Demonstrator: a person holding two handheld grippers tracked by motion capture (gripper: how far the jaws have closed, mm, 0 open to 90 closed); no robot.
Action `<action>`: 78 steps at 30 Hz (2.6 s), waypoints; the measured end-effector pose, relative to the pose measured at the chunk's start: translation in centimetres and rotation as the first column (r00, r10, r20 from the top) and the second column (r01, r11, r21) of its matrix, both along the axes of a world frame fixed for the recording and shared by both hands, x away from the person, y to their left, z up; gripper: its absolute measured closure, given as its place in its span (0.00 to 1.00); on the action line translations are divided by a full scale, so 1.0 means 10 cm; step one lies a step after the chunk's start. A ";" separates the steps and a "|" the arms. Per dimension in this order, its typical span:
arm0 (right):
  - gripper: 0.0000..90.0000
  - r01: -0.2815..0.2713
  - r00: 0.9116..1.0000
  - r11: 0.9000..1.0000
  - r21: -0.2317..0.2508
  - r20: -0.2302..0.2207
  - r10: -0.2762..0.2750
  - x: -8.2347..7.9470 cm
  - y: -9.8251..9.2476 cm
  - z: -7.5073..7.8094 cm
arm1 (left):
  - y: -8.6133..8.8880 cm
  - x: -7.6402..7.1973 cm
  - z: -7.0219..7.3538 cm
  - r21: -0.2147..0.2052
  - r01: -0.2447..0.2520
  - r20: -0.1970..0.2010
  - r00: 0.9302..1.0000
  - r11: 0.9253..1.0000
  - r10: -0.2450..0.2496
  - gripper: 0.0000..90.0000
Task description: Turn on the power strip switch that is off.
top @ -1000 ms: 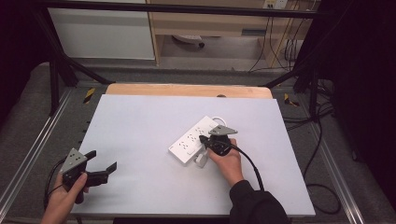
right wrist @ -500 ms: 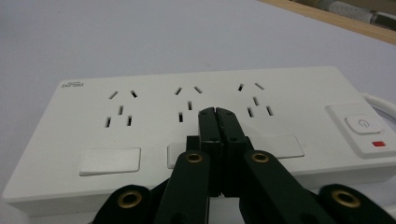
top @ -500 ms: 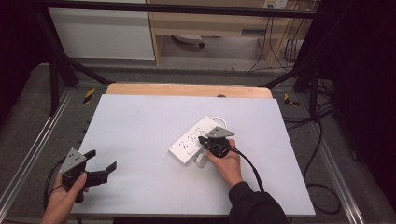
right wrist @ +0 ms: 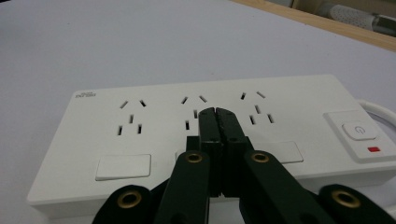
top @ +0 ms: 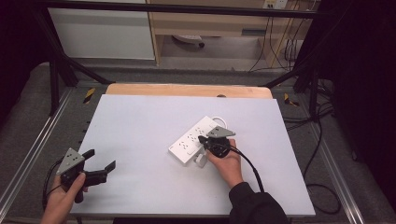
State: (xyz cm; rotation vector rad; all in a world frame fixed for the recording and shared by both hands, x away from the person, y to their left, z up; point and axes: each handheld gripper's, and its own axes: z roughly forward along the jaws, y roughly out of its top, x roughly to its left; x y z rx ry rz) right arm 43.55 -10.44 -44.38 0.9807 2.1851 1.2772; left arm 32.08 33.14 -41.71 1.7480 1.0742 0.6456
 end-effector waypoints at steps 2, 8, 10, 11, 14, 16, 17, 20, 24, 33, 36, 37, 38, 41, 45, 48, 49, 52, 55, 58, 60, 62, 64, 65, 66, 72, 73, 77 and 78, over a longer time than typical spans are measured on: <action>1.00 0.001 1.000 1.000 0.007 0.001 -0.001 0.00 0.00 0.02 | 0.00 0.00 -0.01 0.001 -0.002 -0.005 1.000 1.000 0.002 0.07; 1.00 0.009 1.000 0.999 0.045 -0.003 -0.009 0.00 -0.04 0.07 | -0.01 0.01 -0.01 0.005 -0.002 -0.008 1.000 1.000 0.002 0.07; 1.00 0.010 1.000 0.999 0.053 0.002 -0.010 0.01 -0.04 0.08 | -0.01 0.01 -0.01 0.004 -0.003 -0.010 1.000 1.000 0.003 0.07; 1.00 0.011 1.000 0.998 0.055 0.001 -0.011 0.01 -0.05 0.09 | -0.01 0.01 -0.01 0.007 -0.002 -0.011 1.000 1.000 0.002 0.07; 1.00 0.013 1.000 0.998 0.059 -0.001 -0.013 0.01 -0.06 0.09 | -0.01 0.01 -0.02 0.005 0.000 -0.013 1.000 1.000 0.000 0.07; 1.00 0.012 1.000 0.998 0.061 0.001 -0.012 0.01 -0.07 0.10 | -0.01 0.01 -0.02 0.005 0.000 -0.013 1.000 1.000 0.000 0.07; 1.00 0.013 1.000 0.998 0.062 0.001 -0.013 0.01 -0.07 0.10 | -0.01 0.01 -0.02 0.005 0.000 -0.013 1.000 1.000 0.000 0.07; 1.00 0.018 1.000 0.997 0.073 -0.004 -0.018 0.01 -0.08 0.12 | -0.01 0.01 -0.02 0.009 0.000 -0.017 1.000 1.000 0.000 0.07; 1.00 0.019 1.000 0.997 0.079 -0.002 -0.019 0.01 -0.10 0.14 | -0.01 0.01 -0.02 0.006 0.002 -0.021 1.000 1.000 -0.002 0.07; 1.00 0.034 0.999 0.994 0.108 -0.002 -0.034 0.03 -0.17 0.21 | -0.01 0.01 -0.03 0.010 0.004 -0.024 1.000 1.000 -0.004 0.07; 0.96 0.038 0.999 0.993 0.114 -0.004 -0.038 0.03 -0.18 0.22 | -0.02 0.01 -0.03 0.009 0.004 -0.024 1.000 1.000 -0.004 0.07; 0.93 0.047 0.999 0.992 0.121 -0.008 -0.046 0.04 -0.19 0.23 | -0.02 0.01 -0.03 0.008 0.005 -0.025 1.000 1.000 -0.004 0.07; 0.93 0.047 0.999 0.992 0.121 -0.008 -0.046 0.04 -0.19 0.23 | -0.02 0.01 -0.03 0.008 0.005 -0.025 1.000 1.000 -0.004 0.07; 0.85 0.061 0.998 0.989 0.136 -0.013 -0.060 0.05 -0.23 0.26 | -0.02 0.01 -0.03 0.007 0.004 -0.026 1.000 1.000 -0.004 0.07; 0.70 0.087 0.996 0.985 0.146 -0.021 -0.084 0.06 -0.27 0.30 | -0.02 0.01 -0.03 0.008 0.005 -0.027 1.000 1.000 -0.005 0.07; 0.64 0.101 0.995 0.984 0.148 -0.025 -0.098 0.06 -0.29 0.32 | -0.02 0.02 -0.03 0.006 0.007 -0.029 1.000 1.000 -0.007 0.07; 0.60 0.107 0.994 0.983 0.150 -0.028 -0.104 0.06 -0.31 0.33 | -0.02 0.02 -0.03 0.007 0.006 -0.031 1.000 1.000 -0.006 0.07; 0.49 0.128 0.991 0.980 0.153 -0.048 -0.122 0.07 -0.34 0.35 | -0.02 0.02 -0.03 0.006 0.005 -0.035 0.999 1.000 -0.005 0.07; 0.39 0.144 0.989 0.978 0.147 -0.059 -0.137 0.08 -0.38 0.36 | -0.02 0.02 -0.03 0.007 0.007 -0.033 0.999 1.000 -0.006 0.07; 0.31 0.158 0.986 0.977 0.145 -0.079 -0.148 0.08 -0.42 0.38 | -0.02 0.02 -0.03 0.005 0.006 -0.035 0.999 1.000 -0.006 0.07; 0.30 0.160 0.985 0.977 0.142 -0.084 -0.149 0.08 -0.43 0.38 | -0.03 0.02 -0.04 0.005 0.006 -0.038 0.999 1.000 -0.006 0.07; 0.27 0.162 0.985 0.977 0.136 -0.088 -0.151 0.08 -0.45 0.39 | -0.03 0.02 -0.04 0.004 0.006 -0.038 0.999 1.000 -0.006 0.07; 0.23 0.163 0.984 0.977 0.137 -0.093 -0.152 0.08 -0.46 0.39 | -0.02 0.02 -0.03 0.004 0.005 -0.038 0.999 1.000 -0.005 0.07; 0.21 0.165 0.984 0.977 0.137 -0.092 -0.153 0.07 -0.46 0.40 | -0.02 0.02 -0.03 0.004 0.005 -0.038 0.999 1.000 -0.005 0.07; 0.18 0.166 0.984 0.977 0.138 -0.094 -0.153 0.07 -0.47 0.40 | -0.02 0.02 -0.03 0.003 0.004 -0.038 0.999 1.000 -0.004 0.07; 0.10 0.165 0.984 0.976 0.145 -0.094 -0.152 0.05 -0.49 0.43 | -0.02 0.02 -0.03 0.003 0.005 -0.038 0.999 1.000 -0.005 0.07; 0.09 0.168 0.983 0.975 0.146 -0.094 -0.156 0.05 -0.49 0.44 | -0.02 0.02 -0.03 0.003 0.005 -0.038 0.999 1.000 -0.005 0.07; 0.07 0.182 0.982 0.972 0.151 -0.089 -0.170 0.04 -0.53 0.46 | -0.02 0.02 -0.03 0.001 0.005 -0.037 0.999 1.000 -0.005 0.07; 0.06 0.182 0.981 0.971 0.155 -0.088 -0.170 0.03 -0.54 0.47 | -0.02 0.02 -0.03 0.001 0.005 -0.038 0.999 1.000 -0.005 0.07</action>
